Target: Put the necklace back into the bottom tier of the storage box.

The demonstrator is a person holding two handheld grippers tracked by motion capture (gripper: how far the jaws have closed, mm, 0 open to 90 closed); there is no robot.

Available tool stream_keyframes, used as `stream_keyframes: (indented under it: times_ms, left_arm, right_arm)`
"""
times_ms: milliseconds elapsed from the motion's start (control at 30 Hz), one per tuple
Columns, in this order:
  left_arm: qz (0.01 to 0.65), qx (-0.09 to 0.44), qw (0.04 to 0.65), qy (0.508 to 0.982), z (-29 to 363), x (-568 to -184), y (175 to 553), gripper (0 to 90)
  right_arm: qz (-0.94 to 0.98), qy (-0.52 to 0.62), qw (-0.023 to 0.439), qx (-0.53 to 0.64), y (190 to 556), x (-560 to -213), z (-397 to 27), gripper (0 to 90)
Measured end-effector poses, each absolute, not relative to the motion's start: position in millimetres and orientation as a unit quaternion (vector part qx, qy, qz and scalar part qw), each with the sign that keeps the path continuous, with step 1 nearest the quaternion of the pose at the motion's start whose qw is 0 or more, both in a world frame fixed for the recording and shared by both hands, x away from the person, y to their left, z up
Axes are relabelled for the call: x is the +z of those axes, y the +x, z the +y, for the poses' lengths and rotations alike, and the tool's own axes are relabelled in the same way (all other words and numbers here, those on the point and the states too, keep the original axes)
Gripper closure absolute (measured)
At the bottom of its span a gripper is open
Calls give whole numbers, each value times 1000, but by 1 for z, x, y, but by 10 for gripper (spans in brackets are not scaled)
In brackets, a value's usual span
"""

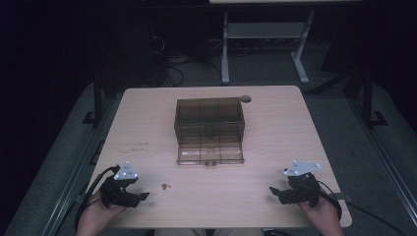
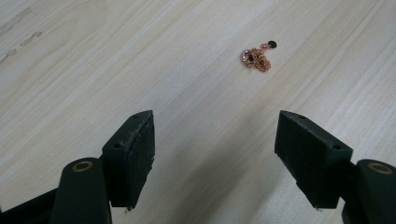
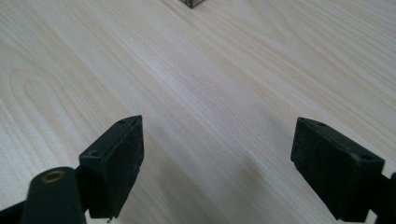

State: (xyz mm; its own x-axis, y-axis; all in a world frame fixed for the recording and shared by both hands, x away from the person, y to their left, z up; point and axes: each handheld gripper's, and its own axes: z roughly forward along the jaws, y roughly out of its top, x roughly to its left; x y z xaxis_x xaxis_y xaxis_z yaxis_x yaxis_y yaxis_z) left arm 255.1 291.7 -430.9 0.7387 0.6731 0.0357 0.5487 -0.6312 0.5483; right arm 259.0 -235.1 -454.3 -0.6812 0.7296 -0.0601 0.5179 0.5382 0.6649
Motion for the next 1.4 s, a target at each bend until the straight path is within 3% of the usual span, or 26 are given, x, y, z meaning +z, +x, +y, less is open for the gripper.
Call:
stream_keyframes:
  times_ms: [633,1400]
  left_arm:
    - [333,115,264,898,291,-432,257,282]
    - [296,100,261,914,262,-429,264,278]
  right_arm:
    - [862,360,172,312,261,-453,-233,166]
    - [864,357,170,311,260,-453,-232,166]
